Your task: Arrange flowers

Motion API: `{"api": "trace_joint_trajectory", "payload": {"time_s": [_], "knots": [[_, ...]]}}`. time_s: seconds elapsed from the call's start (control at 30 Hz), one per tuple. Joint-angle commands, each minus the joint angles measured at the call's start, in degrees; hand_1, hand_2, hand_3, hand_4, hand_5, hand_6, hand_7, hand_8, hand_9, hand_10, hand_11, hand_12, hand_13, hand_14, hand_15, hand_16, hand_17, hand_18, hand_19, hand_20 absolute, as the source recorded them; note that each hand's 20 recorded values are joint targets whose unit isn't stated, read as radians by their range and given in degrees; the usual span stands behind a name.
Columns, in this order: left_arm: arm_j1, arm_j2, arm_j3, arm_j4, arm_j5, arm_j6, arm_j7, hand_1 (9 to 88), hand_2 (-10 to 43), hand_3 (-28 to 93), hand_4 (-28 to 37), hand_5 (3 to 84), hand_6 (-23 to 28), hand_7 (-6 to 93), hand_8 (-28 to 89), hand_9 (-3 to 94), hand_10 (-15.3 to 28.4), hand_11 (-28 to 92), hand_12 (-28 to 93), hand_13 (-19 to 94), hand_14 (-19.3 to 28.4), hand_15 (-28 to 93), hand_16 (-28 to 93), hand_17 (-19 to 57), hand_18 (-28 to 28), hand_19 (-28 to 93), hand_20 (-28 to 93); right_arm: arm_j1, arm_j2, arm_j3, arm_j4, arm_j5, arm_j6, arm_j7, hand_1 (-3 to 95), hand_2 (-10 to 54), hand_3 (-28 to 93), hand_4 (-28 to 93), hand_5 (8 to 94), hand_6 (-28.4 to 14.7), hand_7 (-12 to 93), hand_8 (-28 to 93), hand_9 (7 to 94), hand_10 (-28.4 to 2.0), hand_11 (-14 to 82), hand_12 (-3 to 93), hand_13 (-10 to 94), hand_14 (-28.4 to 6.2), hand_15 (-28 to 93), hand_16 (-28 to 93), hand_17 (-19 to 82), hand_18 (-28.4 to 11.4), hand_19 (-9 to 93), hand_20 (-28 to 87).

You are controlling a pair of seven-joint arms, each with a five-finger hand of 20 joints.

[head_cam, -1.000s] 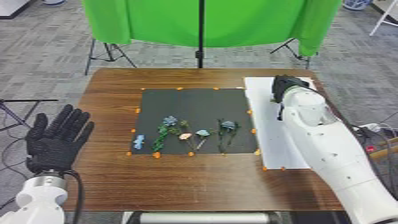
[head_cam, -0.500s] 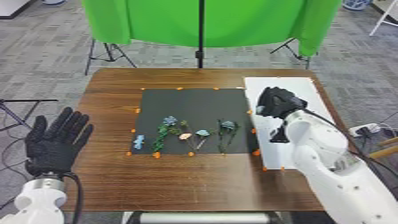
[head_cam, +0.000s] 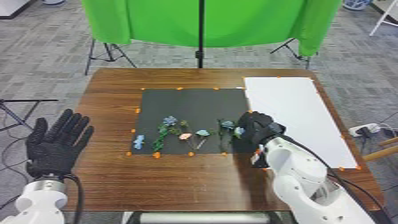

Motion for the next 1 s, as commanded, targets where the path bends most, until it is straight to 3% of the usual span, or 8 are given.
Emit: {"api": "trace_joint_trajectory", "payload": {"time_s": [0.03,0.37,0.47,0.53,0.67,0.8,0.87,1.0], "knots": [[1.5,-0.85,-0.89,-0.11,0.34,0.72,-0.17,28.1,13.6,68,-28.3,50.8,9.7,10.1,-9,45.4,14.7,20,11,39,14.2,32,-5,-4.3,14.3,37,15,-3.5,1.2,2.5,-3.7,0.2,0.3,2.1,56.5,-9.5,73,-28,58.7,-1.4,14,-12,59.4,-12.6,12.9,14.6,60,-7.6,33,30,26,-19.5,75,35],[1.5,-0.76,-0.95,-0.06,-0.19,0.18,-0.16,28.0,13.5,68,-28.3,50.8,9.7,10.3,-9,45.3,14.6,20,11,39,14.2,32,-5,-4.3,14.3,37,14,-5.3,2.1,5.1,-6.9,1.4,-1.6,2.1,51.6,-9.5,76,-28,55.9,-2.5,12,-12,56.3,-13.9,12.0,14.5,57,-9.8,39,19,25,-20.1,76,35],[1.1,-0.74,-1.12,0.08,-0.26,0.05,0.02,28.0,13.3,68,-28.3,50.9,9.7,10.3,-9,45.3,14.7,20,11,39,14.1,31,-5,-4.2,14.2,37,14,-6.3,1.4,8.1,-8.0,3.0,0.2,2.9,47.7,-9.5,75,-28,51.9,-3.3,11,-11,53.7,-15.1,11.0,14.3,55,-10.8,39,18,24,-20.5,76,34],[0.7,-0.55,-1.20,0.32,-0.09,-0.38,-0.03,27.9,13.2,68,-28.3,50.8,9.7,10.3,-9,45.3,14.7,20,11,39,14.1,31,-5,-4.2,14.2,37,14,-7.5,1.0,10.7,-8.6,5.5,4.7,4.0,41.9,-9.5,74,-28,48.9,-4.5,9,-11,51.3,-15.9,10.1,14.2,53,-11.8,38,17,24,-20.4,74,33],[0.5,-0.37,-1.76,0.62,0.56,-1.59,0.38,27.8,12.9,68,-28.3,50.2,9.6,9.8,-9,45.2,14.5,19,11,38,14.0,30,-5,-4.2,14.2,36,14,-9.7,-1.2,18.9,-9.4,21.5,11.8,2.1,28.7,-0.3,76,-28,44.9,-5.5,8,-9,45.2,-16.4,7.1,13.1,46,-14.1,27,15,20,-18.7,62,25],[0.5,-0.07,-2.47,0.96,1.16,-2.49,0.70,26.9,12.6,68,-28.3,48.2,8.6,7.9,-9,44.4,14.2,16,10,38,13.5,26,-5,-4.0,14.2,36,14,-11.5,-3.9,25.7,-8.2,31.5,15.0,-5.8,25.3,5.2,75,-28,41.7,-4.7,8,-9,40.8,-14.8,5.2,12.6,39,-14.6,16,19,16,-16.9,51,19],[0.4,0.33,-2.65,1.24,0.98,-2.78,0.98,26.4,12.7,68,-28.3,47.7,8.4,7.4,-9,44.3,14.2,15,9,37,13.3,24,-5,-3.8,14.1,35,14,-12.3,-5.6,29.0,-7.6,33.5,13.9,-10.7,24.3,6.4,75,-28,41.3,-4.2,8,-9,40.7,-14.6,5.6,12.6,39,-14.5,15,20,16,-16.5,47,18],[-0.2,0.50,-2.55,1.77,0.74,-3.37,1.58,24.9,13.1,68,-28.3,47.4,8.4,7.3,-9,43.9,14.2,15,10,37,13.0,22,-4,-3.7,14.0,35,14,-12.1,-10.0,34.9,-7.3,56.6,9.6,-12.1,17.5,7.9,75,-28,38.8,-2.0,8,-9,37.0,-12.6,3.3,12.0,33,-13.2,9,22,15,-15.3,34,17]]}}
